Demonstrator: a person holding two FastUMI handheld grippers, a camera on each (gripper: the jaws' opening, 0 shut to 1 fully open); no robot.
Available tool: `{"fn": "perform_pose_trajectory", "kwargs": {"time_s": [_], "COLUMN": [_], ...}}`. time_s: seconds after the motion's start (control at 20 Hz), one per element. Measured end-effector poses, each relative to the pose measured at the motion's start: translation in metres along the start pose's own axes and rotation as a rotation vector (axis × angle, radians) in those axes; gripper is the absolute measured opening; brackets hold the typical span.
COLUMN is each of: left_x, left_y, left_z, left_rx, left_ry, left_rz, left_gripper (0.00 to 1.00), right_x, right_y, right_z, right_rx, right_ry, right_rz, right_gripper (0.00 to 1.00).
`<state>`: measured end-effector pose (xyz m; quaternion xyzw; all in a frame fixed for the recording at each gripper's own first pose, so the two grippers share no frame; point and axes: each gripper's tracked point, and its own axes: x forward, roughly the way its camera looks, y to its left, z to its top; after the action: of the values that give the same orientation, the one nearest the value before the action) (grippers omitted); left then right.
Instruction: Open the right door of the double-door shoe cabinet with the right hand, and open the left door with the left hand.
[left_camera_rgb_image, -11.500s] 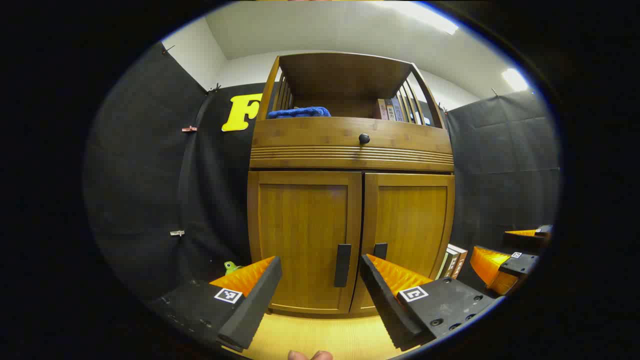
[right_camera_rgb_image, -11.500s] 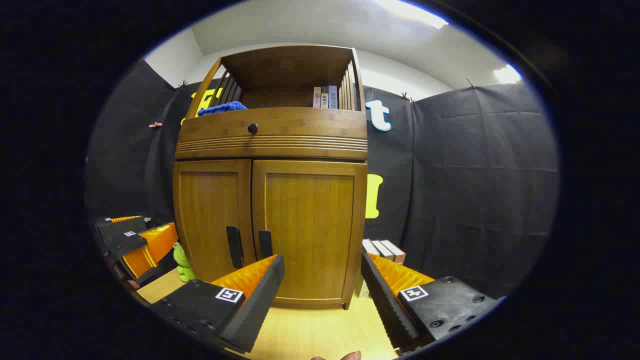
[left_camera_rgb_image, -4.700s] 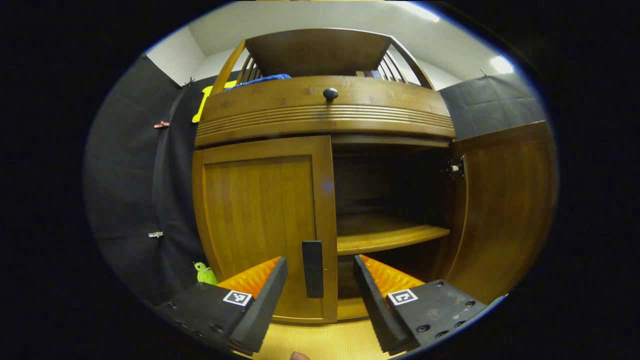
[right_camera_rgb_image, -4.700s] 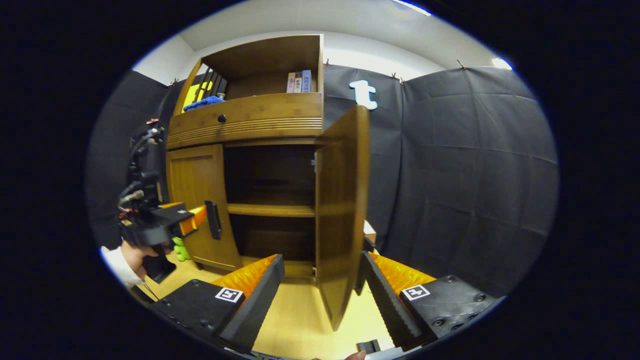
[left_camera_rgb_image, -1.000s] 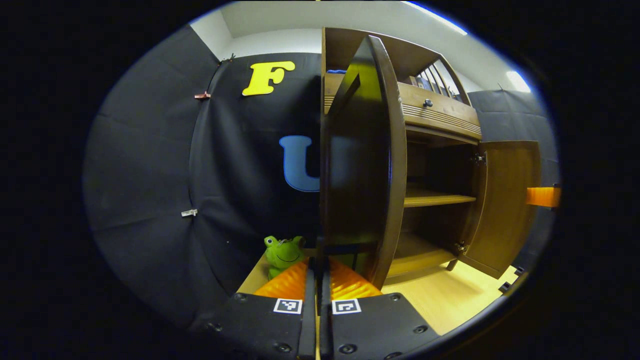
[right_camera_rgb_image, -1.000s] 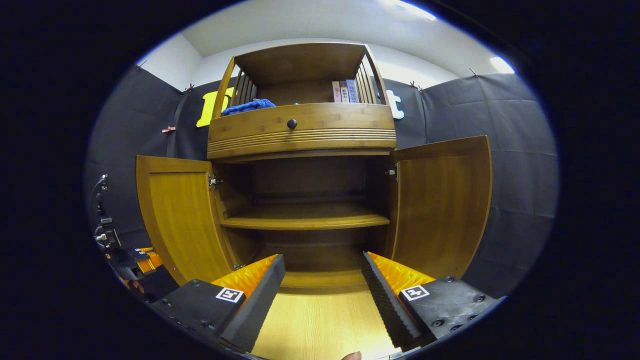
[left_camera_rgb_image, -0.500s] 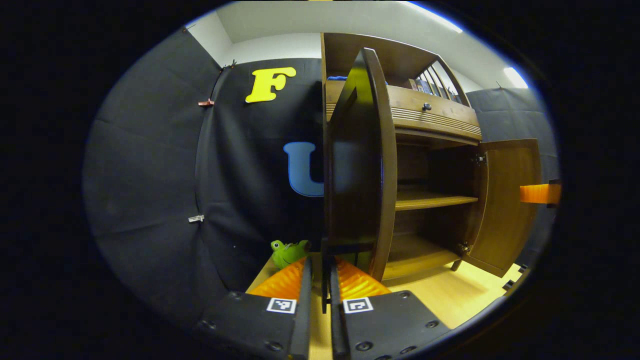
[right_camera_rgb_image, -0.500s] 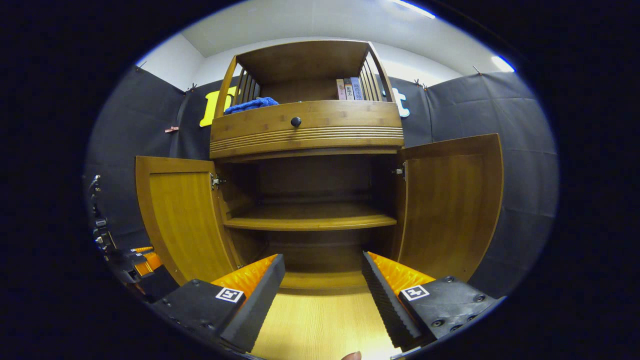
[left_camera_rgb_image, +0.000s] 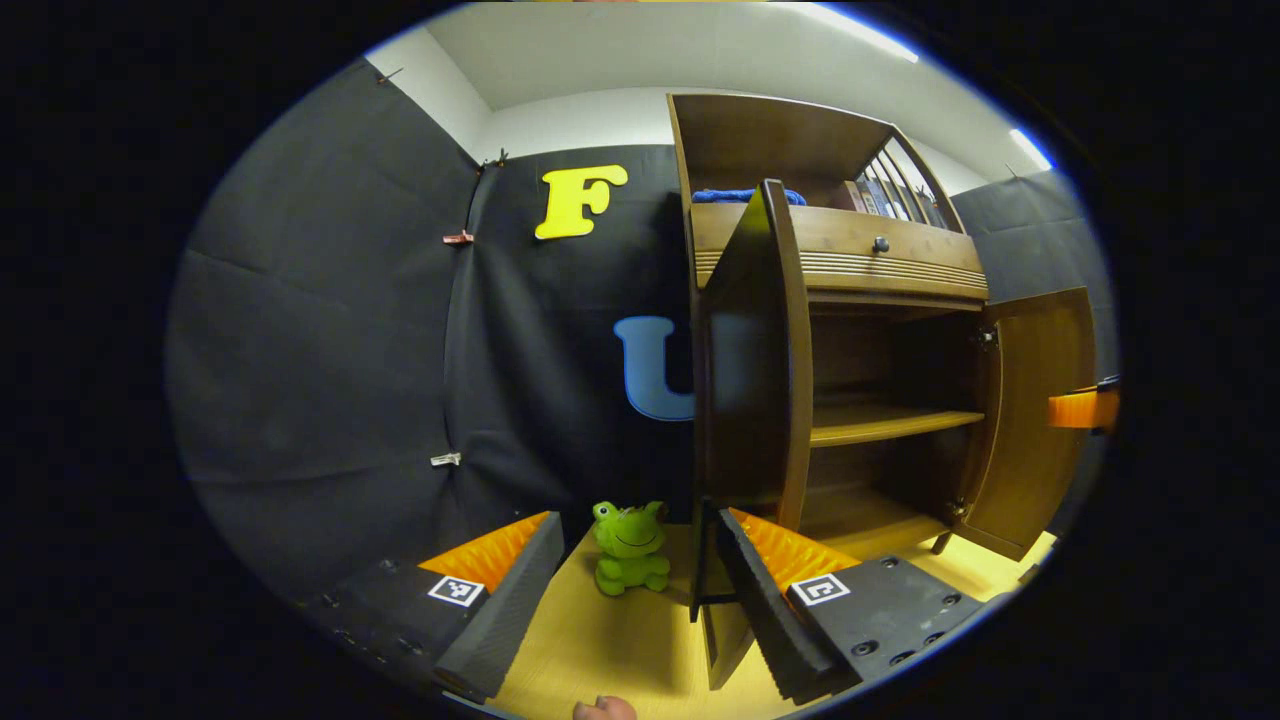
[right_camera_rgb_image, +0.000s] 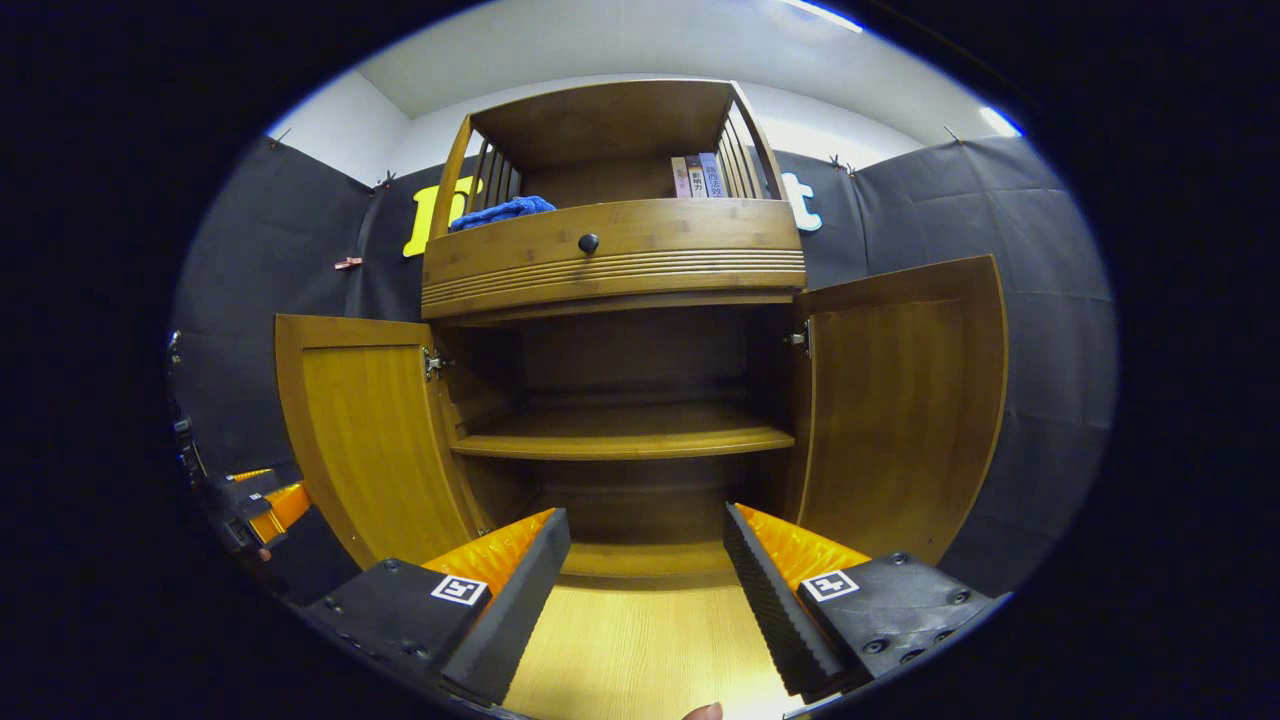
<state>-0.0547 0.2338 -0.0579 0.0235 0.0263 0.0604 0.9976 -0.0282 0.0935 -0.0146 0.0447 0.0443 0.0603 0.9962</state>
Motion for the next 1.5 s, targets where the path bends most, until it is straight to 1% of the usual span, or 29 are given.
{"fn": "perform_pose_trajectory", "kwargs": {"time_s": [0.05,0.1,0.15,0.2,0.25,0.3,0.35,0.45,0.5,0.6,0.9,1.05,1.2,1.3,1.5], "left_x": [-0.005,-0.009,-0.014,-0.017,-0.021,-0.024,-0.026,-0.028,-0.03,-0.03,-0.025,-0.023,-0.022,-0.019,-0.012], "left_y": [-0.005,-0.011,-0.019,-0.028,-0.037,-0.047,-0.059,-0.081,-0.097,-0.124,-0.183,-0.207,-0.227,-0.24,-0.253], "left_z": [0.002,0.003,0.004,0.007,0.009,0.011,0.013,0.017,0.018,0.019,0.034,0.06,0.078,0.083,0.074], "left_rx": [0.003,0.006,0.009,0.012,0.015,0.016,0.019,0.034,0.036,0.029,-0.01,-0.053,-0.057,-0.05,-0.029], "left_ry": [0.003,0.005,0.006,0.005,0.004,0.003,0.002,-0.005,-0.003,0.006,0.019,-0.012,-0.046,-0.051,-0.034], "left_rz": [0.0,-0.004,-0.009,-0.015,-0.022,-0.029,-0.04,-0.058,-0.076,-0.109,-0.164,-0.168,-0.174,-0.179,-0.177], "left_gripper": [0.95,0.95,0.95,0.95,0.95,0.94,0.95,0.94,0.95,0.95,0.94,0.95,0.95,0.94,0.94], "right_x": [0.0,-0.001,-0.001,-0.001,-0.002,-0.002,-0.003,-0.004,-0.006,-0.006,-0.009,-0.009,-0.007,-0.006,-0.005], "right_y": [-0.002,-0.004,-0.007,-0.011,-0.015,-0.019,-0.023,-0.032,-0.036,-0.046,-0.074,-0.086,-0.095,-0.1,-0.111], "right_z": [0.001,0.001,0.002,0.002,0.003,0.003,0.003,0.003,0.005,0.008,0.009,0.01,0.013,0.013,0.015], "right_rx": [0.0,0.002,0.002,-0.001,-0.004,-0.005,-0.005,-0.003,-0.004,-0.01,-0.027,-0.027,-0.017,-0.013,-0.014], "right_ry": [0.001,0.0,0.0,-0.001,-0.001,0.0,0.003,0.006,0.005,-0.002,-0.014,-0.019,-0.022,-0.024,-0.029], "right_rz": [0.004,0.009,0.011,0.012,0.013,0.015,0.018,0.022,0.024,0.021,0.003,0.0,0.001,0.004,0.009], "right_gripper": [1.0,1.0,0.98,1.0,0.98,0.98,0.98,0.98,0.98,0.98,0.98,0.98,0.98,0.98,0.98]}}
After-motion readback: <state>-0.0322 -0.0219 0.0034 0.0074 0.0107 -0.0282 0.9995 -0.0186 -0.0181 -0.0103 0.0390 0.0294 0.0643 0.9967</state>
